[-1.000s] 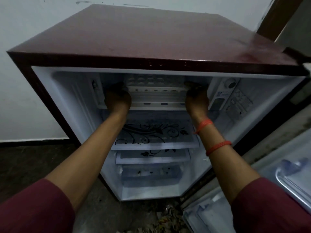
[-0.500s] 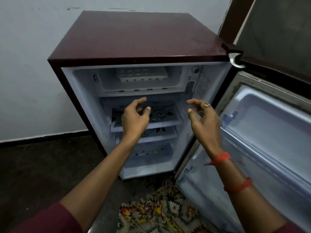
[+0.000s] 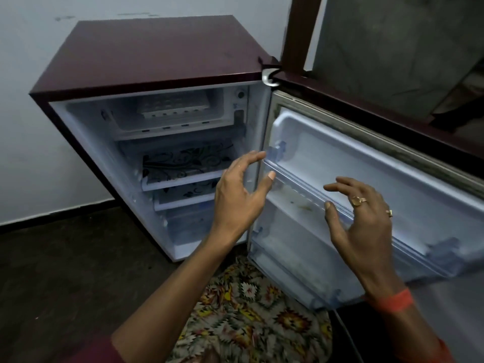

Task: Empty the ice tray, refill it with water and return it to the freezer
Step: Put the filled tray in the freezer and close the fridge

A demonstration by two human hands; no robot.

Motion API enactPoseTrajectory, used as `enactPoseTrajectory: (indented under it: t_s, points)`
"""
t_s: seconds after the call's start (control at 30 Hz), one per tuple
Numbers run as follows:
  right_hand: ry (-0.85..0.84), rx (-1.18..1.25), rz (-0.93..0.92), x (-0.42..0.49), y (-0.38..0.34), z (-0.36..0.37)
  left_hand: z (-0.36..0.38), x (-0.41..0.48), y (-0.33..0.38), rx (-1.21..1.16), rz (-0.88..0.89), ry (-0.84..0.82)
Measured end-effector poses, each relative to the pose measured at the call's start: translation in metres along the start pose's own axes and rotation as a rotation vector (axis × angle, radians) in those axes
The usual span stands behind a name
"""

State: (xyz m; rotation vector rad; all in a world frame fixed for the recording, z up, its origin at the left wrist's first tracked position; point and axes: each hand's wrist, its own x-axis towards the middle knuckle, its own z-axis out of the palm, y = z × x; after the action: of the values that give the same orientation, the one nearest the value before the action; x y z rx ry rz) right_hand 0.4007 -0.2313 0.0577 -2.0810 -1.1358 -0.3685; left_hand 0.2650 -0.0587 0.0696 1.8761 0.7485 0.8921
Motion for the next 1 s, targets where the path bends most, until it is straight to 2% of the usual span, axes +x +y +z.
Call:
enactPoseTrajectory:
  t_s: [0.3,0.5,0.73,1.0]
  points:
    - [0.18,-0.087,0.079,-0.038,0.069,-0.119,0.102,-0.034,0.103,0.015,0.208,-0.151]
    - [0.35,-0.124,0.192,-0.047,0.104,-0.173,0.157,-0.044,0.142,0.089,0.372,-0.192]
    - [0.431,0.076,0.315,-0.042,0.143,-0.187,0.218,-0.035,0.173,0.238,0.57,-0.24]
    - [0.354,0.346,0.542,-0.027,0.165,-0.177,0.257,-0.02,0.191,0.449,0.56,-0.422]
